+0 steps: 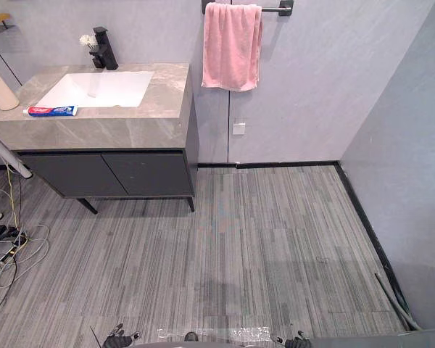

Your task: Organize washtable

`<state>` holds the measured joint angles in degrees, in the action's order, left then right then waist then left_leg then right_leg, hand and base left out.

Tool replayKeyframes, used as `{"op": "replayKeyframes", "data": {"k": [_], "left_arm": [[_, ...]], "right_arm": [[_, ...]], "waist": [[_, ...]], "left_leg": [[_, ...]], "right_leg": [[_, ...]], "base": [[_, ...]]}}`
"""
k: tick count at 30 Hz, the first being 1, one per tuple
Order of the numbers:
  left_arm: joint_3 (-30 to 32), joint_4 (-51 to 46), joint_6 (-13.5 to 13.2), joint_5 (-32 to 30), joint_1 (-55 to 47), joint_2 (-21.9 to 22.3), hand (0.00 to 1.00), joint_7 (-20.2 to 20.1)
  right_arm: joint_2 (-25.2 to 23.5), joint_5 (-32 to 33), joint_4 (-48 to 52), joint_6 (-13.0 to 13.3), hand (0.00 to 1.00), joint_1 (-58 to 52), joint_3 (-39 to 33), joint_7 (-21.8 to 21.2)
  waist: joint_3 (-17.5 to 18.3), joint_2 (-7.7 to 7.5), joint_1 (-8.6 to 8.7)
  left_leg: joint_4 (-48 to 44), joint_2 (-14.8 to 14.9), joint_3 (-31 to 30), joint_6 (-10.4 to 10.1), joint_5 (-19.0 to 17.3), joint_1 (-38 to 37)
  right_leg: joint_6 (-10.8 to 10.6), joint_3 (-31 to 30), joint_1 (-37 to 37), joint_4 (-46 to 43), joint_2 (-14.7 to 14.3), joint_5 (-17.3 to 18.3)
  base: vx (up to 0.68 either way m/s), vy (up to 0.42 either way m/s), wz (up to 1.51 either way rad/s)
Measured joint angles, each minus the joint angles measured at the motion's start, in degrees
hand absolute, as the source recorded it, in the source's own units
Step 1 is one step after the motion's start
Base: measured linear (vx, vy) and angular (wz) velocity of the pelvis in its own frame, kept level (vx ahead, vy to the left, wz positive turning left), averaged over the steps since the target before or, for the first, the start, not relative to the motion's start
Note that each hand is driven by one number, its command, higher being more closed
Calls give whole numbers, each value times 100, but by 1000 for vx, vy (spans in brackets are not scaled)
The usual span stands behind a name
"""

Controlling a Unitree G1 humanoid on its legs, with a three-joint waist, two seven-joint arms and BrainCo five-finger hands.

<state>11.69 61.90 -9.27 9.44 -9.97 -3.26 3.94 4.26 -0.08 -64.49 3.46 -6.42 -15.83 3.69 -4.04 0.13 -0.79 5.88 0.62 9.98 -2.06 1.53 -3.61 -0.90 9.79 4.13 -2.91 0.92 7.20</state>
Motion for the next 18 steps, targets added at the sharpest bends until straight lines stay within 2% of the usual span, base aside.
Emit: {"op": "replayKeyframes", "data": {"k": [4,18], "left_arm": [[-30,62,-4,-2,8,-37,0,-3],[-30,73,-5,-2,15,-54,0,-5]], "right_arm": [[11,1,-157,13,0,52,2,0],[29,-1,-309,12,0,185,5,1]], "waist": [[-14,-36,4],[-79,-25,12]], "left_leg": [[1,-17,-28,2,-1,4],[1,-12,31,5,7,-64]], "right_leg": [[28,65,31,44,5,-22],[16,103,178,100,0,-15]], "base": [[18,-4,4],[36,-13,1]]}}
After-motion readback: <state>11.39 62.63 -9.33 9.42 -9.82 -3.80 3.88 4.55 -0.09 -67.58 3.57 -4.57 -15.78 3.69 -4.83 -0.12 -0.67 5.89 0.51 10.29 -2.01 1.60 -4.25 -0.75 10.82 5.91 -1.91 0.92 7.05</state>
